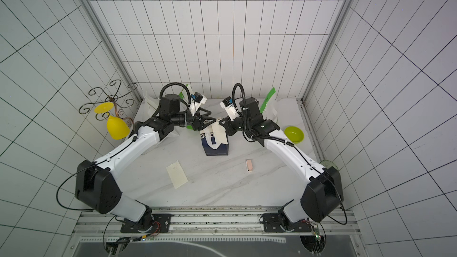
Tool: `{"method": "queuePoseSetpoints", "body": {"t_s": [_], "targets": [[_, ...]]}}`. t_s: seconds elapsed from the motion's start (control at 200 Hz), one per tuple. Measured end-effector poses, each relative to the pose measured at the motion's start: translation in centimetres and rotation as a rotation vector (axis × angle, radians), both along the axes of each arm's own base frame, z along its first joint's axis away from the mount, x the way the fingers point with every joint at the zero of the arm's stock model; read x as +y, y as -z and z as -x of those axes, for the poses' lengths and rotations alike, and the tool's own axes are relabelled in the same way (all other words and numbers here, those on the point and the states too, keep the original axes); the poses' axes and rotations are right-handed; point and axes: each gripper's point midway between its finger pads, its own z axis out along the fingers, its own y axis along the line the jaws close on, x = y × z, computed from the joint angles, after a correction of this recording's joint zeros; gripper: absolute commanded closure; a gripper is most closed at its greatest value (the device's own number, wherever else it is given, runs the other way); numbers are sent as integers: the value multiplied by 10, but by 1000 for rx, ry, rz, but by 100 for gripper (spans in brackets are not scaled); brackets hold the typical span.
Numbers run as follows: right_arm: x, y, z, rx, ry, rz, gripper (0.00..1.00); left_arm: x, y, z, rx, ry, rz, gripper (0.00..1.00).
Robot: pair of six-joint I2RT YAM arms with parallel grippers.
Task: Staple the receipts to the bags
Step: Hold the receipt from the takeout bag.
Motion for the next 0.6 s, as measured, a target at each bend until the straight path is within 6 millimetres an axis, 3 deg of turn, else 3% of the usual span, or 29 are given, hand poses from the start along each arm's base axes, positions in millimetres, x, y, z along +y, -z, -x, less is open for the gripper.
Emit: {"method": "queuePoseSetpoints", "body": {"t_s": [0.31,0.6], "targets": [[1,3,-5,1,6,5,100,-2,5,4,-13,22,-30,62],[-1,3,-10,-10,14,12,100,-1,12,2,-11,17,-51,58]]}}
